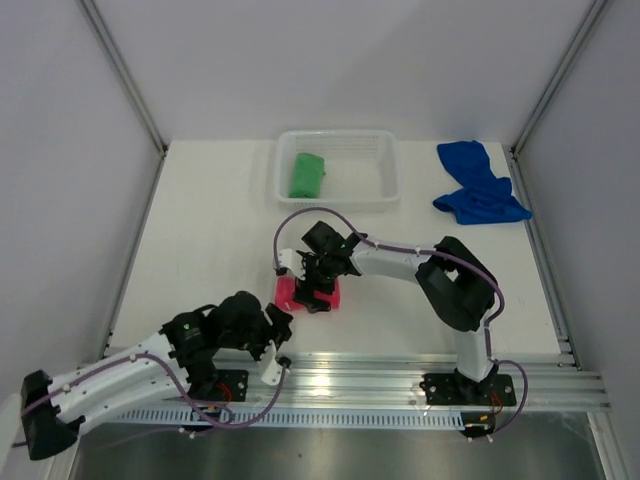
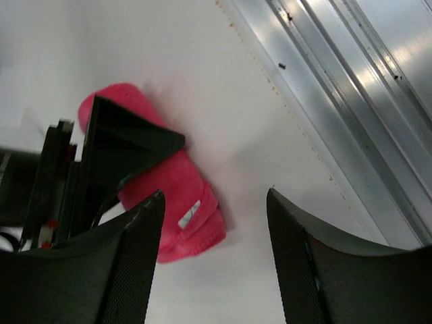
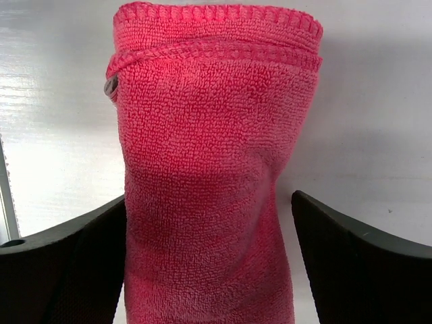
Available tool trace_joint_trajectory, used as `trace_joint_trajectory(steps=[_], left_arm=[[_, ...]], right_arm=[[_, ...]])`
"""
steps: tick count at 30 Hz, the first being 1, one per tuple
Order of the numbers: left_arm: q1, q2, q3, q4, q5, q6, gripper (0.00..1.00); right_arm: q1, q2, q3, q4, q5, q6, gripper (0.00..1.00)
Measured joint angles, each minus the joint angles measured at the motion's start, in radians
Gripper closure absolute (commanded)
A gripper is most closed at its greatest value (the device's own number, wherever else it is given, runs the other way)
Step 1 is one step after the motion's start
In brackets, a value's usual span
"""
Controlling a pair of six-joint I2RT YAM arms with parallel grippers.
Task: Roll the towels
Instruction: Place the rolled towel into the container
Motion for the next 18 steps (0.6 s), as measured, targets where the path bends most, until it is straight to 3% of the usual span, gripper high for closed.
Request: trace_joint_trajectory(steps=[5, 18], left_arm=[[-0.092, 0.226, -0.005, 0.159, -0.077, 0.023, 0.39], [-0.079, 0.358, -0.076, 0.32, -0.26, 0.098, 0.41]], right_arm=[[-0.008, 0.0, -0.002, 0.01, -0.014, 0.003, 0.09], [-0.041, -0.006, -0.044, 0.08, -0.082, 0.01, 0.21]])
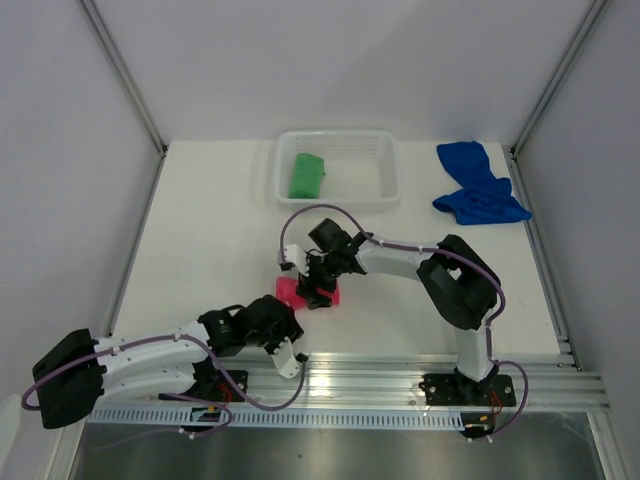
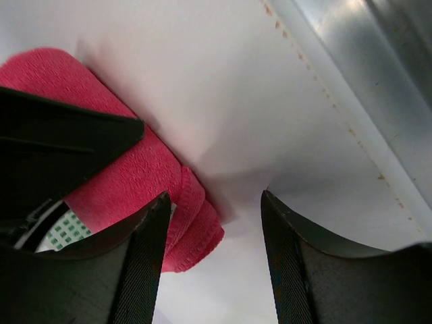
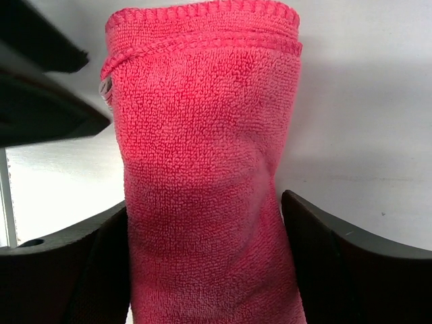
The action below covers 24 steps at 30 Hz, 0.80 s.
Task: Roll the towels
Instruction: Place the rolled towel into the container
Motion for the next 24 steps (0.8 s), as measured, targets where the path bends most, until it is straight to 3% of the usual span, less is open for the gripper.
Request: trace_joint_trajectory(steps=[15, 24], left_arm=[[0.101, 0.003, -0.032, 0.038, -0.097, 0.018, 0.42], [0.108, -0.175, 0.079, -0.187, -0.003, -0.047, 0.33]], right_arm=[[-0.003, 0.002, -0.001, -0.002, -0.027, 0.001, 0.18], [0.0, 0.002, 0.017, -0.002, 0.024, 0.145, 0.14]])
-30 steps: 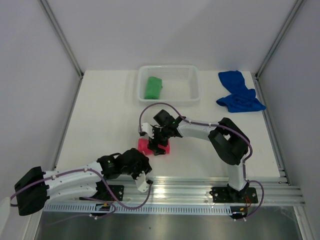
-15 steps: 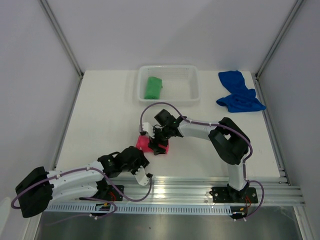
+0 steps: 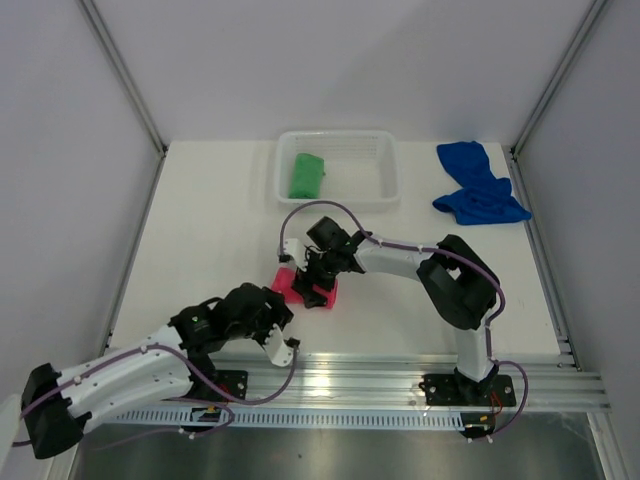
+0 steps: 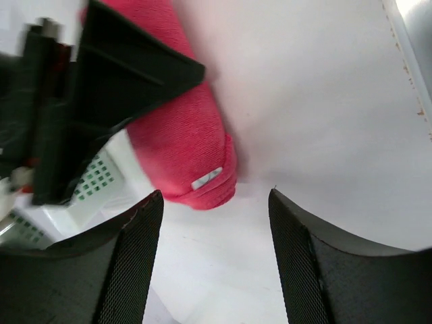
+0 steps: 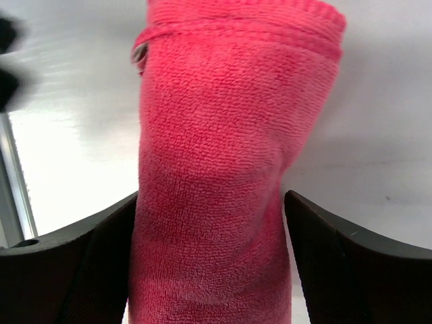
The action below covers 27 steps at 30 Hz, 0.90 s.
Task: Roll the towels
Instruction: Place the rolled towel into the container
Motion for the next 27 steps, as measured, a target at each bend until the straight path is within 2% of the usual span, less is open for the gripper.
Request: trace_joint_trajectory(steps=[6, 8, 13, 17, 21, 25, 27], left_arm=[[0.0, -0.198, 0.092, -0.202, 0.06, -0.111, 0.31], [0.0, -0.242, 0.111, -0.259, 0.058, -0.174, 0.31], [0.011, -0.307, 0.163, -0.385, 0.032, -0.357, 0.31], [0.015, -0.362, 0.172, -0.418, -0.018, -0.475, 0.3], [0.025, -0.386, 0.174, -0.431, -0.089, -0.573, 0.29], [0.085, -0.408, 0.183, -0.429, -0.153, -0.636, 0.29], [0.109, -0.416, 0.184, -0.417, -0.204, -0.661, 0.28]], right_arm=[[0.021, 0.03, 0.069, -0.03, 0.092, 0.078, 0.1], [0.025, 0.049, 0.098, -0.033, 0.113, 0.107, 0.03], [0.038, 0.086, 0.146, -0.042, 0.15, 0.157, 0.02], [0.046, 0.1, 0.167, -0.046, 0.175, 0.177, 0.02], [0.057, 0.105, 0.175, -0.046, 0.208, 0.199, 0.06], [0.069, 0.107, 0.178, -0.048, 0.253, 0.214, 0.12], [0.08, 0.108, 0.178, -0.049, 0.281, 0.22, 0.2]])
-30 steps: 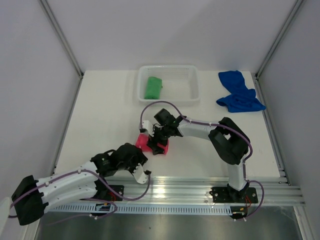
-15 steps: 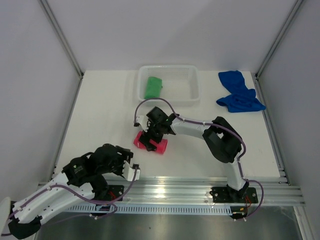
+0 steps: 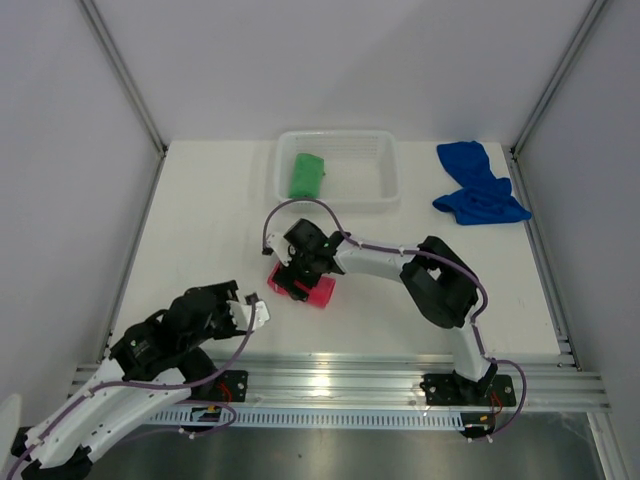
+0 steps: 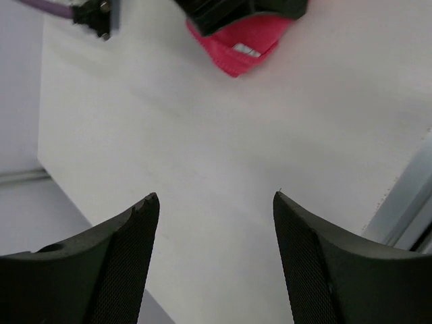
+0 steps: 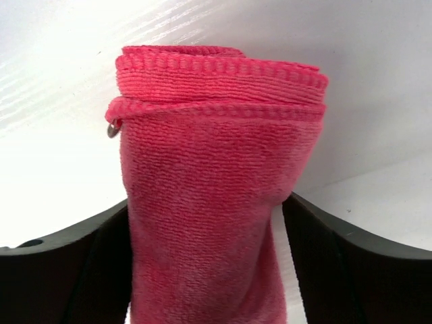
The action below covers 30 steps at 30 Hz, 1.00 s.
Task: Roll the towels
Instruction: Place the rolled towel into the container
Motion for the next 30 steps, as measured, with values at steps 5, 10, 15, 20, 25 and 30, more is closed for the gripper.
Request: trace_joint_trajectory(steps=[5, 10, 15, 20, 25, 30], left_arm=[[0.061, 0.012, 0.0, 0.028, -0.105, -0.075, 0.27], [0.158, 0.105, 0.001, 0.032, -0.151, -0.157, 0.26], [0.316, 0.248, 0.014, 0.075, -0.142, -0.22, 0.23], [0.533, 0.421, 0.094, 0.151, -0.043, -0.314, 0.25], [0.668, 0.516, 0.127, 0.235, 0.038, -0.402, 0.25], [0.713, 0.519, 0.115, 0.29, 0.068, -0.441, 0.25]], right_arm=[[0.026, 0.0, -0.002, 0.0, 0.053, 0.042, 0.43], [0.03, 0.0, -0.013, 0.027, 0.092, 0.122, 0.56], [0.03, -0.007, -0.033, 0.061, 0.129, 0.199, 0.69], [0.023, -0.013, -0.052, 0.096, 0.15, 0.275, 0.74], [0.005, -0.014, -0.059, 0.124, 0.154, 0.346, 0.77], [-0.002, -0.016, -0.061, 0.129, 0.178, 0.396, 0.77]])
